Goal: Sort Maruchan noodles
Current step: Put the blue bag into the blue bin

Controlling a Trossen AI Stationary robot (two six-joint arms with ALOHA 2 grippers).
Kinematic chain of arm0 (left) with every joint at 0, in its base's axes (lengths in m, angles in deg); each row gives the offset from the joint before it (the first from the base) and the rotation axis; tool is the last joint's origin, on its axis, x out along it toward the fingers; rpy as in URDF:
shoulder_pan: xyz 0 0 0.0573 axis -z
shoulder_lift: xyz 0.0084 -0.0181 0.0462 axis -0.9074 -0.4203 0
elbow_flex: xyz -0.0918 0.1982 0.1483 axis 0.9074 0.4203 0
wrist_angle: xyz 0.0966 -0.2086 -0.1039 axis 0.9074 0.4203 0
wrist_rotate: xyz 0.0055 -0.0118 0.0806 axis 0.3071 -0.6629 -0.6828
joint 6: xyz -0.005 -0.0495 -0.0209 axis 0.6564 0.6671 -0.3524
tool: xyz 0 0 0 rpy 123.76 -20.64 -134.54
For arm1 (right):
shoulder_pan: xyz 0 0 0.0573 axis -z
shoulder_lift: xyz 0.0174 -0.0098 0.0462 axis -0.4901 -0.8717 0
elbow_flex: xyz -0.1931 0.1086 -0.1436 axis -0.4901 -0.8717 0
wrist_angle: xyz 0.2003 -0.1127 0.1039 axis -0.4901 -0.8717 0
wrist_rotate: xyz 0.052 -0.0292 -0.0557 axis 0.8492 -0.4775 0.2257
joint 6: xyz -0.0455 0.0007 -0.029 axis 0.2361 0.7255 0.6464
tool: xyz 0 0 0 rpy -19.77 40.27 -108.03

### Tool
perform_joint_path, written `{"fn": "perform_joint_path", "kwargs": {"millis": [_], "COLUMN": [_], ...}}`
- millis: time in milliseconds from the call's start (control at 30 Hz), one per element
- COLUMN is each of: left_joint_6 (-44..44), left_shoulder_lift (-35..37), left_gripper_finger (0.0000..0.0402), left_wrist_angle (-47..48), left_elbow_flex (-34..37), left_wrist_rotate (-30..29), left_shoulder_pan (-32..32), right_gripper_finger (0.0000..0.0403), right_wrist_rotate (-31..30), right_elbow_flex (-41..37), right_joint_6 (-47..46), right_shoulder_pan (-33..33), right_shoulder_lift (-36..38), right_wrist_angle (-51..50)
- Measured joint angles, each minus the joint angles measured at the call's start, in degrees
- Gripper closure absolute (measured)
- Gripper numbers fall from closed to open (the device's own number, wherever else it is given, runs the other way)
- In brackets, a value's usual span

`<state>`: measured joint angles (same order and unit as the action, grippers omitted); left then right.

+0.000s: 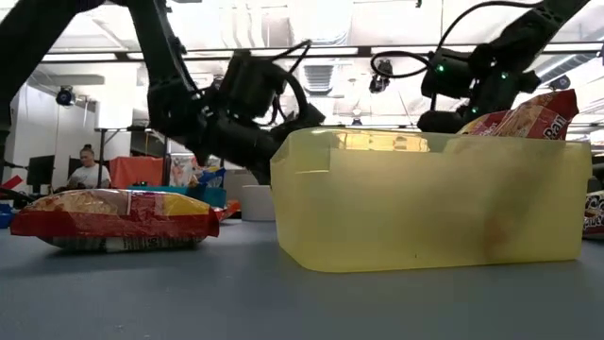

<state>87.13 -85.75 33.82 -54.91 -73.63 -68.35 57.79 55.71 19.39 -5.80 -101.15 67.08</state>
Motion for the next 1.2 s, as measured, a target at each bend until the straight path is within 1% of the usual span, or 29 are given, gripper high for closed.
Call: {"fn": "perform_joint_path", "kwargs": {"millis": [100, 200, 333, 467, 800, 967, 1200], "left_joint_6": [0.68, 1.17, 2.14, 3.49, 5.18, 6.65, 6.65], "left_shoulder_lift": [-1.89, -3.81, -5.26, -5.23, -5.07, -5.1, -5.13], "left_gripper_finger": [0.0401, 0.0401, 0.0401, 0.0402, 0.0401, 0.0401, 0.0401], "left_wrist_angle": [-2.51, -2.67, -1.78, -0.41, 2.87, 4.96, 4.79], "left_elbow_flex": [-0.35, -1.67, -2.78, -2.25, -1.84, -1.82, -1.77], "left_wrist_rotate": [0.07, 0.7, 1.28, 1.1, 0.67, 1.03, 1.03], "left_shoulder_pan": [-0.56, -0.86, -1.33, -1.47, -1.5, -1.79, -1.79], "right_gripper_finger": [0.0157, 0.0138, 0.0122, 0.0112, 0.0109, 0.0106, 0.0106], "right_wrist_rotate": [0.65, 1.71, 1.75, 1.66, 1.6, 1.59, 1.6], "right_elbow_flex": [-2.35, -4.18, -5.69, -6.09, -6.31, -8.03, -10.86], "right_joint_6": [-1.54, -2.59, -2.82, -3.05, -3.16, -6.13, -10.58], "right_shoulder_pan": [0.1, 0.14, 0.14, 0.14, 0.14, 0.14, 0.12], "right_shoulder_lift": [0.0, 0.0, 0.0, -0.11, -0.22, -0.22, -0.22], "right_wrist_angle": [5.11, 8.83, 13.6, 15.79, 17.34, 22.62, 29.78]}}
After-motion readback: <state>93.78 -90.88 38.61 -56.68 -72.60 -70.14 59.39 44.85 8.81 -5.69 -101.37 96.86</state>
